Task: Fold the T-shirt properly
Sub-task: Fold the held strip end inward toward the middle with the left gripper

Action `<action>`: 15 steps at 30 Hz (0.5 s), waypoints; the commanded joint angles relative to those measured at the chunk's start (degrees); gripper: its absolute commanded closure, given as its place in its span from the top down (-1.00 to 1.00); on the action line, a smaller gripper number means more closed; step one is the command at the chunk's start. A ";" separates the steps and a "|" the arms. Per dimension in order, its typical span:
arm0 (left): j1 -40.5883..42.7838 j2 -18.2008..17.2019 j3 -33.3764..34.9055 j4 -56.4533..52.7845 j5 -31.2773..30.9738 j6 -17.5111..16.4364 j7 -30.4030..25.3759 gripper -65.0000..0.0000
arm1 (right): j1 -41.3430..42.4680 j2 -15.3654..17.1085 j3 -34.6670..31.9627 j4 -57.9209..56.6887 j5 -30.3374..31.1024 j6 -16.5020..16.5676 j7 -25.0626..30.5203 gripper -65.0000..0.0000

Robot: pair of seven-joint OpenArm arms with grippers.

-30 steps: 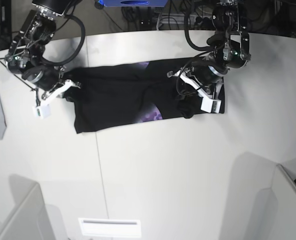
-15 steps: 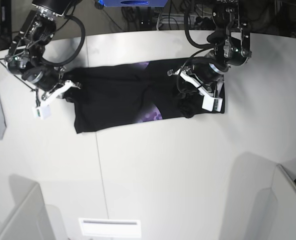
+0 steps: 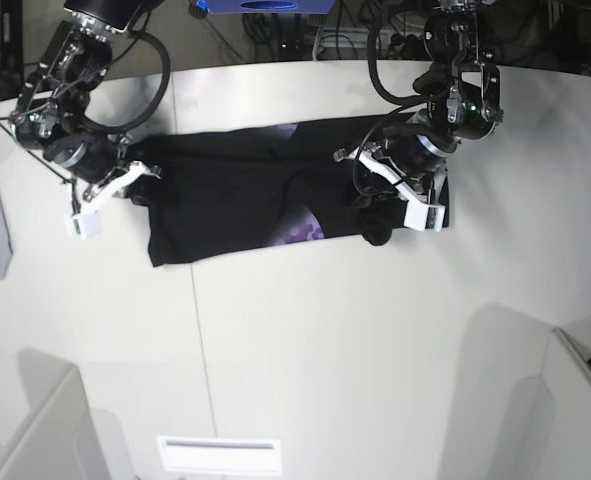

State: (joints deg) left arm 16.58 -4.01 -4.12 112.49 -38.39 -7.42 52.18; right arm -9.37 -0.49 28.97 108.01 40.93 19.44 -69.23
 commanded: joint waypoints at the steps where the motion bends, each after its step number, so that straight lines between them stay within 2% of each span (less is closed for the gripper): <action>1: -0.18 -0.08 0.03 0.88 -1.04 -0.18 -0.80 -1.00 | 0.62 0.45 0.00 0.96 1.05 0.38 0.79 -1.00; 15: -0.09 -0.08 0.03 -0.18 -1.21 -0.18 -0.54 -1.00 | 0.53 0.45 0.00 0.96 1.05 0.38 0.79 -1.00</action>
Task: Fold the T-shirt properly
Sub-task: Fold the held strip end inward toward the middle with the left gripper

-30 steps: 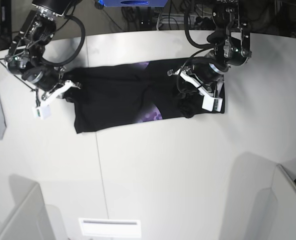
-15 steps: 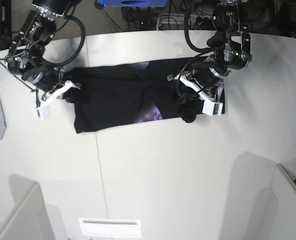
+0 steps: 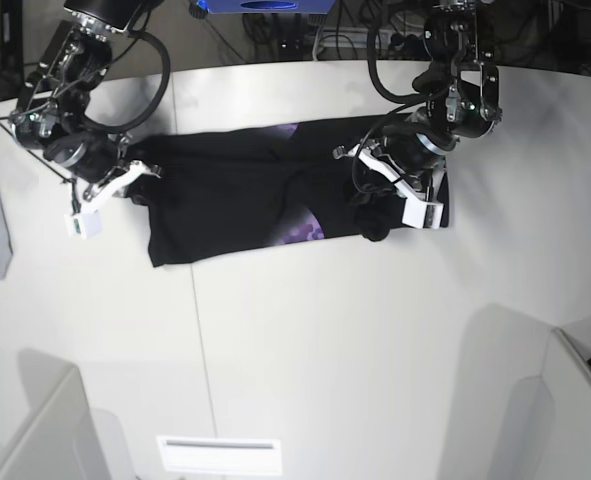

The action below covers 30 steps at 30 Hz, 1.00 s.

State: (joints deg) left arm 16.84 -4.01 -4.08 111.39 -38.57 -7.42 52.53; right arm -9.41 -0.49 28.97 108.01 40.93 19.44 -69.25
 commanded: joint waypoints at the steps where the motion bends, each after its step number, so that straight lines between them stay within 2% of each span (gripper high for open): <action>1: -0.36 -0.08 -0.01 0.56 -1.04 -0.18 -0.88 -1.00 | 0.57 0.45 0.00 0.96 1.05 0.38 0.81 -1.00; 3: -0.36 -0.08 -0.01 0.12 -1.04 -0.18 -0.88 -1.00 | 0.57 0.45 0.00 0.96 1.05 0.38 0.81 -1.00; 4: -0.36 -0.08 -0.01 -0.14 -1.04 -0.18 -0.88 -0.93 | 0.57 0.45 0.00 0.96 1.05 0.38 0.81 -1.00; 11: -0.45 -0.08 -0.01 -1.46 -1.04 -0.18 -0.97 0.19 | 0.49 0.45 0.00 0.96 1.05 0.38 0.81 -1.00; 14: -1.41 0.27 1.13 -2.43 -1.04 -0.18 -0.97 0.52 | 0.49 0.45 0.00 0.96 1.05 0.38 0.81 -1.00; 16: -1.85 0.27 3.33 -2.87 -1.04 -0.18 -0.97 0.61 | 0.49 0.45 0.00 0.96 1.05 0.38 0.81 -1.00; 19: -1.68 0.54 5.00 -2.43 -1.04 -0.18 -1.06 0.53 | 0.57 0.45 0.00 0.96 1.05 0.38 0.81 -1.00; 21: -1.15 0.45 4.47 -1.20 -1.04 -0.18 -1.15 0.36 | 0.57 0.54 0.00 0.96 1.05 0.38 0.81 -1.00; 24: 0.70 0.36 0.08 1.71 -1.04 -0.18 -1.24 -0.19 | 0.66 0.62 0.26 0.96 1.05 0.38 0.20 -1.00; 26: 2.19 0.27 -5.29 2.32 -1.04 -0.36 -1.24 -0.78 | 1.37 0.62 0.44 0.96 1.05 0.38 -1.74 -1.00; 27: 2.72 0.27 -8.01 2.32 -1.04 -0.36 -1.06 -1.00 | 2.07 0.62 0.44 0.96 1.05 0.38 -2.97 -0.82; 30: 4.92 0.19 -17.86 2.32 -1.04 -0.45 -0.97 -1.00 | 4.09 0.62 0.44 0.96 1.05 0.38 -6.04 0.03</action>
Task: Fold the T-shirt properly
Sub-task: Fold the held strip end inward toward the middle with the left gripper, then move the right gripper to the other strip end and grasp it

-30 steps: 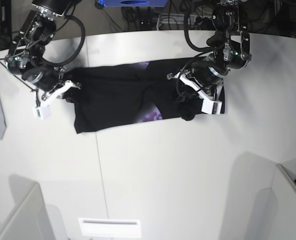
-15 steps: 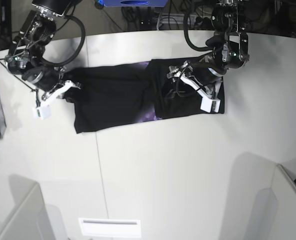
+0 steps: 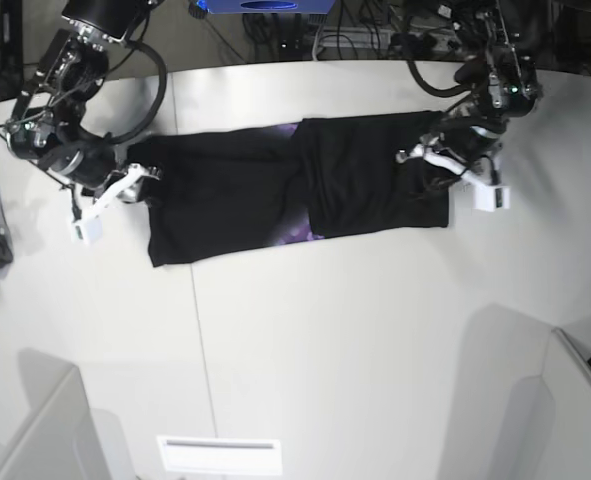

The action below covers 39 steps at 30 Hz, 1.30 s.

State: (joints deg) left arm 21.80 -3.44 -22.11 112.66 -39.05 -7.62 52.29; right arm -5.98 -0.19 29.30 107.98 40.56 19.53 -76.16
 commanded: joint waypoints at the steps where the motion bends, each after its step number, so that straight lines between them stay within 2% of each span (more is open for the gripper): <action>1: 0.75 -0.47 -3.17 1.05 -0.56 -0.34 -0.73 -1.00 | 1.36 0.32 0.11 0.98 1.42 0.30 0.51 0.30; 2: 1.45 -1.17 -5.80 0.96 -0.56 -0.69 -0.73 -1.00 | 2.07 0.32 0.02 0.89 1.25 0.30 0.42 0.45; 3: 2.15 -2.23 -8.44 0.79 -0.47 -1.75 -1.00 -1.00 | 2.94 0.41 0.02 0.37 1.16 0.30 0.42 0.52; 7: 5.14 -4.60 -18.90 -0.35 -0.03 -8.08 -1.17 -1.00 | 7.60 2.96 -0.24 -9.74 1.33 0.30 0.42 0.42; 10: 6.73 -5.39 -23.83 -2.02 0.50 -12.21 -1.17 -1.00 | 10.33 4.19 -0.24 -17.57 1.33 0.30 0.78 0.40; 14: 6.46 -5.48 -25.41 -5.36 9.11 -18.71 -1.52 -1.00 | 11.56 5.77 -0.51 -23.90 1.07 0.30 5.17 0.39; 18: 6.99 -4.43 -23.21 -7.65 16.94 -25.39 -8.47 -1.00 | 11.65 7.53 -4.38 -27.76 1.33 0.38 6.31 0.40; 20: 6.99 -3.19 -21.54 -9.15 20.37 -26.01 -12.25 -1.00 | 11.12 7.70 -6.40 -28.64 1.42 0.38 7.98 0.40; 22: 6.81 -2.49 -20.40 -10.38 22.04 -26.10 -13.57 -1.00 | 9.71 7.79 -7.89 -28.82 1.16 0.38 10.01 0.40; 29: 5.49 -2.40 -16.79 -11.25 22.12 -26.10 -13.92 -1.00 | 6.46 7.79 -14.84 -28.47 1.33 0.38 10.80 0.39; 34: 3.82 -2.32 -14.24 -11.61 22.48 -25.75 -13.83 -1.00 | 6.20 7.53 -15.89 -28.91 1.07 0.38 11.41 0.38; 36: 3.21 -2.32 -12.84 -11.61 22.48 -25.75 -13.83 -1.00 | 6.20 7.79 -15.98 -29.00 1.07 0.38 12.91 0.23; 39: 1.80 -2.32 -11.43 -12.57 22.56 -25.75 -13.83 -1.00 | 6.11 8.41 -15.98 -29.00 0.90 0.30 14.49 -0.16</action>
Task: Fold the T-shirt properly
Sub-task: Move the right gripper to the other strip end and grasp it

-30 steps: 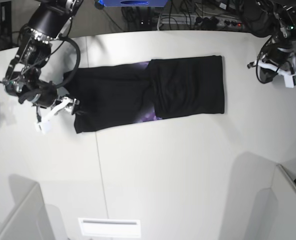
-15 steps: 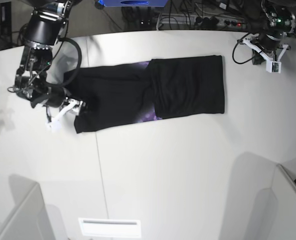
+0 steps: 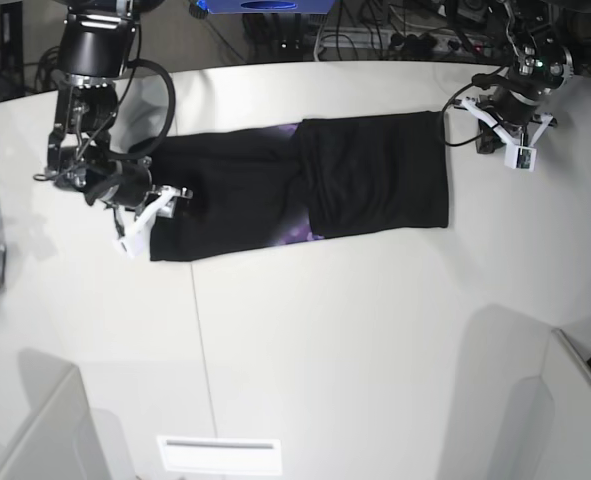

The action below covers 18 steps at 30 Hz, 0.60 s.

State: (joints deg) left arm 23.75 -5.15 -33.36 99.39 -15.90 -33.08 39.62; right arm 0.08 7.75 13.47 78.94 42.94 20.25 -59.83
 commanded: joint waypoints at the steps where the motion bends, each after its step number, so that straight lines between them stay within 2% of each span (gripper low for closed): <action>1: -0.85 -0.61 0.35 -0.01 -0.58 -0.28 -1.15 -1.00 | 0.06 0.91 -0.24 0.05 -1.49 -0.43 -1.31 -0.34; 4: -3.22 -0.61 0.62 -2.38 -0.58 -0.28 -1.07 -1.00 | 0.32 1.26 -0.33 -0.39 -1.49 -0.43 0.19 -0.89; 5: -3.84 -0.61 0.62 -3.17 -0.58 -0.28 -1.07 -1.00 | 0.58 1.26 -0.33 -0.91 -1.49 -0.78 0.54 -1.00; 10: -5.33 -0.61 0.79 -4.14 -0.49 -0.28 -1.07 -1.00 | 2.25 1.35 -0.33 -2.41 -1.66 -0.95 1.24 -1.00; 14: -5.33 -1.14 6.16 -3.88 -0.49 0.25 -1.07 -1.00 | 2.52 0.82 -0.33 0.84 -4.92 -0.95 0.89 -1.00; 18: -5.24 -0.96 10.38 -3.61 -0.49 5.96 -1.24 -1.00 | 1.99 -1.55 -0.42 6.03 -9.05 -0.95 0.62 -1.00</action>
State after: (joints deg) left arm 18.41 -5.43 -22.76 94.83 -16.36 -27.16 38.92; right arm 1.06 5.91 12.99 83.74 32.67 19.05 -59.99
